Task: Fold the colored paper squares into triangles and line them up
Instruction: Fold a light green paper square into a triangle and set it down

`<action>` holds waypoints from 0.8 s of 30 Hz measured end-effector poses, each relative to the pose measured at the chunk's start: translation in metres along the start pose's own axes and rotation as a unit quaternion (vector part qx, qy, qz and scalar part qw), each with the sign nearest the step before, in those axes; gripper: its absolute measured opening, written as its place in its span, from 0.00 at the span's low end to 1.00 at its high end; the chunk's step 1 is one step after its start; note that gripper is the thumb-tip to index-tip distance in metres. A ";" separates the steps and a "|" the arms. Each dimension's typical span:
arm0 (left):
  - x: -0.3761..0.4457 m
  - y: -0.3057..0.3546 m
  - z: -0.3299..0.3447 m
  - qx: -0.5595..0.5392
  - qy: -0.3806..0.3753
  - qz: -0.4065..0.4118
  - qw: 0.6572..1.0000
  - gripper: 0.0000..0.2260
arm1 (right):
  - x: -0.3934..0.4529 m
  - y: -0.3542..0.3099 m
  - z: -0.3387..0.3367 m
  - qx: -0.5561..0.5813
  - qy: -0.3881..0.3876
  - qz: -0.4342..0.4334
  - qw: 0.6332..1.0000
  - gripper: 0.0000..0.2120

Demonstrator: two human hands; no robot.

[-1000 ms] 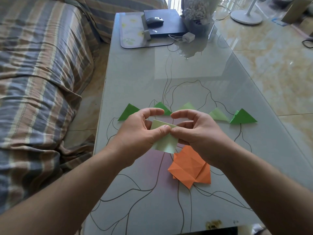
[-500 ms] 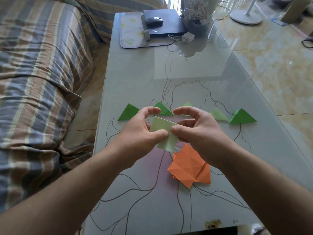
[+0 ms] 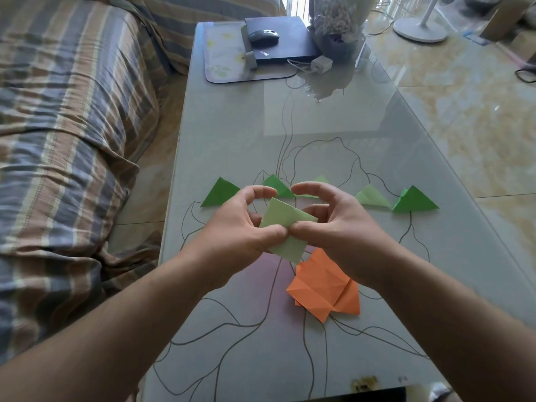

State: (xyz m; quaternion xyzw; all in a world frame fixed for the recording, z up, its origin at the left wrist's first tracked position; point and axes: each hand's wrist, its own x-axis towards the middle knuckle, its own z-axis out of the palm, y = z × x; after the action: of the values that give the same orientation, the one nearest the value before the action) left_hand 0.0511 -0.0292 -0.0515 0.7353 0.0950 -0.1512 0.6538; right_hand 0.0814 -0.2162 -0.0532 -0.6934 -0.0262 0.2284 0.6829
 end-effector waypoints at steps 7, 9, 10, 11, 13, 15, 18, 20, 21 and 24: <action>0.000 0.002 0.001 -0.011 0.026 0.009 1.000 0.23 | 0.001 -0.001 -0.001 0.036 0.017 -0.008 0.999 0.34; 0.001 0.001 0.001 -0.007 0.028 0.011 1.000 0.24 | 0.002 0.000 0.000 0.046 0.025 -0.013 0.999 0.36; 0.001 0.001 0.000 -0.006 0.027 0.011 1.000 0.25 | 0.003 0.001 0.000 0.053 0.027 -0.010 0.998 0.36; 0.001 0.001 0.000 -0.006 0.027 0.012 1.000 0.25 | 0.004 0.001 0.000 0.062 0.027 -0.006 0.998 0.36; 0.002 0.002 -0.001 -0.006 0.028 0.014 0.999 0.24 | 0.006 -0.001 -0.003 0.080 0.031 -0.003 0.996 0.35; 0.001 0.003 0.000 0.003 0.033 0.019 0.999 0.24 | 0.006 -0.001 -0.007 0.088 0.042 -0.003 0.995 0.32; 0.001 0.003 -0.001 0.021 0.045 0.024 0.998 0.24 | 0.005 -0.002 -0.008 0.091 0.048 0.002 0.995 0.31; 0.001 0.004 -0.001 0.024 0.050 0.025 0.998 0.24 | 0.005 -0.003 -0.009 0.094 0.048 0.006 0.994 0.31; 0.001 0.004 -0.002 0.020 0.049 0.024 0.998 0.24 | 0.005 -0.004 -0.010 0.097 0.046 0.007 0.994 0.31; 0.002 0.003 -0.004 -0.006 0.049 0.020 0.999 0.24 | 0.006 -0.006 -0.012 0.107 0.057 0.007 0.993 0.32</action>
State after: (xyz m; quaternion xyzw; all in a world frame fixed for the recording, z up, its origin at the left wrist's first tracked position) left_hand 0.0544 -0.0257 -0.0491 0.7398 0.1131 -0.1019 0.6554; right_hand 0.0927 -0.2248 -0.0500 -0.6286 0.0421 0.1952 0.7517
